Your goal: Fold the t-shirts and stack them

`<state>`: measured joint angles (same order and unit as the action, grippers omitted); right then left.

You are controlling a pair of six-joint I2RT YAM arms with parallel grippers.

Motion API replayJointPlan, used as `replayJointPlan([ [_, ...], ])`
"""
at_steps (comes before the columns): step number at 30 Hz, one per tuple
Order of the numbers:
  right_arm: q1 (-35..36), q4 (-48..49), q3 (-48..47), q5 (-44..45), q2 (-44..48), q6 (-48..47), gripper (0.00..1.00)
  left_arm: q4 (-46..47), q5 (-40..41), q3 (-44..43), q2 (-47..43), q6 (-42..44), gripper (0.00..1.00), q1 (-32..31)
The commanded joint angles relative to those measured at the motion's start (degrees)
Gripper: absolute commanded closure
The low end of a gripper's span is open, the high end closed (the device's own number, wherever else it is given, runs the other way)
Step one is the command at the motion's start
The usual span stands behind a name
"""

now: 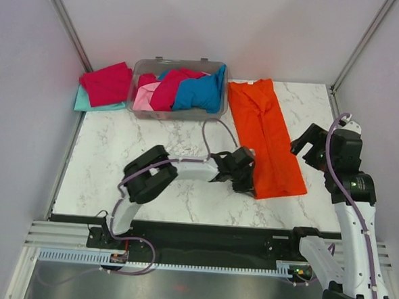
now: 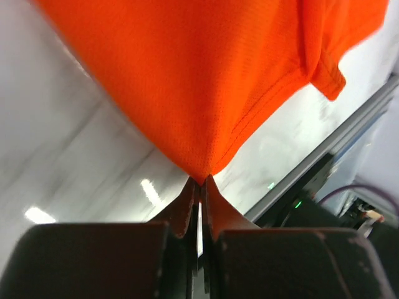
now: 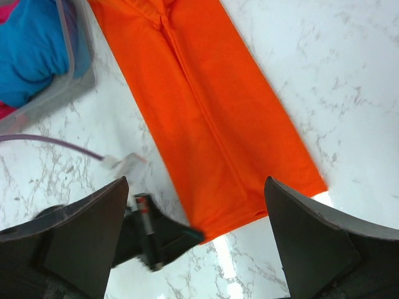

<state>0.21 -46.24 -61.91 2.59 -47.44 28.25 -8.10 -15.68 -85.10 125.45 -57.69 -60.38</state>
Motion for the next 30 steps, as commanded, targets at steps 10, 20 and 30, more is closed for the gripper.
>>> replayJointPlan([
  [10, 5.3, 2.2, 27.8, -12.1, 8.9, 11.3, 0.02, -5.1, 6.4, 40.5, -40.0, 6.6, 0.77, 5.2],
  [20, 21.5, 4.6, 39.0, -4.2, 9.4, 22.7, 0.14, -10.4, 11.8, 43.4, -50.1, 7.4, 0.18, 5.3],
  [30, 33.2, 7.9, 42.0, 5.0, 4.7, 31.4, 0.36, -7.5, 12.4, 43.3, -47.0, 7.0, 0.2, 5.4],
])
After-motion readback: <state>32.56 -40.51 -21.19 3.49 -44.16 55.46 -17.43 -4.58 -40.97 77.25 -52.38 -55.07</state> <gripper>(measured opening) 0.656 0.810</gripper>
